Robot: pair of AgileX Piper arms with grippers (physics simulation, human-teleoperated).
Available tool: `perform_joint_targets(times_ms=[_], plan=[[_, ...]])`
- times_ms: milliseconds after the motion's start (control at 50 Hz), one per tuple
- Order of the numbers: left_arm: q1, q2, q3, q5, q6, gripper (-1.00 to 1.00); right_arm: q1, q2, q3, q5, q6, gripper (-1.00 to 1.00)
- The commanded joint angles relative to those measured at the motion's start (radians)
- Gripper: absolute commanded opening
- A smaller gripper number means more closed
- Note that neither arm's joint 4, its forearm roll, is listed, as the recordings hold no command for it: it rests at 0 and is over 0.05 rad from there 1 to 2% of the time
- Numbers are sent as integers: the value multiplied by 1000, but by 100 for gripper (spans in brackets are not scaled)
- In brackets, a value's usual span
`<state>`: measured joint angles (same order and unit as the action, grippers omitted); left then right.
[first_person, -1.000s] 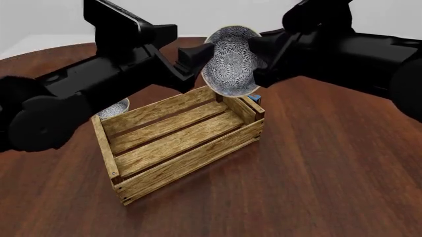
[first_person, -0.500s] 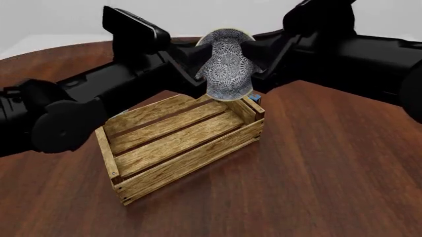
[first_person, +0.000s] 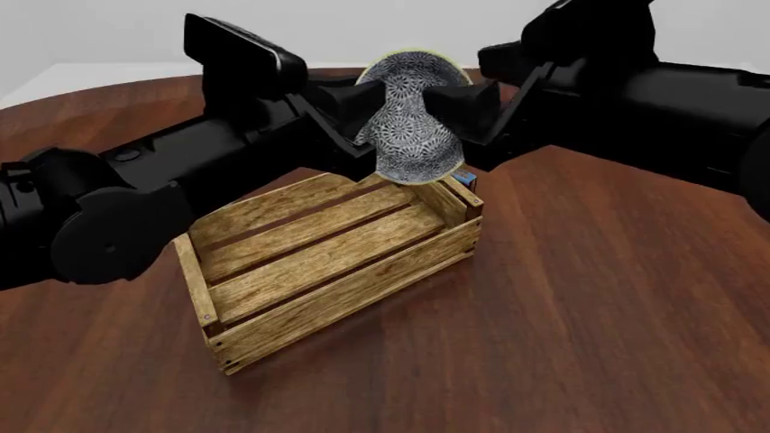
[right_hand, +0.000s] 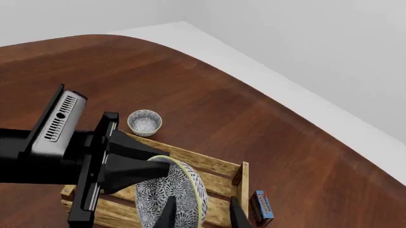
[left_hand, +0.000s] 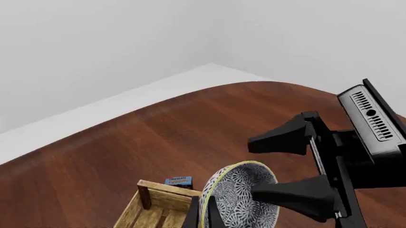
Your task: Stack the right bowl on the left bowl and place them in the tray.
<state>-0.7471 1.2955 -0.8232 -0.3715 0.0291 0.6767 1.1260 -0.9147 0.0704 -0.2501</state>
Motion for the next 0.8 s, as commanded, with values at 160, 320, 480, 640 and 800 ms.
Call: perform_joint_targets(times_ms=[160, 320, 480, 640, 800], plan=[[20, -7, 5, -5, 35, -100, -2, -17, 0, 5, 6, 100], [23, -10, 2, 0, 40, -100, 6, -37, 1, 14, 7, 100], [42, -15, -10, 15, 49, -100, 13, -61, 4, 24, 7, 100], [65, -18, -26, 30, 56, -100, 15, -93, 8, 36, 3, 100], [85, -31, -36, 55, 68, -100, 8, -127, 11, 49, -3, 100]])
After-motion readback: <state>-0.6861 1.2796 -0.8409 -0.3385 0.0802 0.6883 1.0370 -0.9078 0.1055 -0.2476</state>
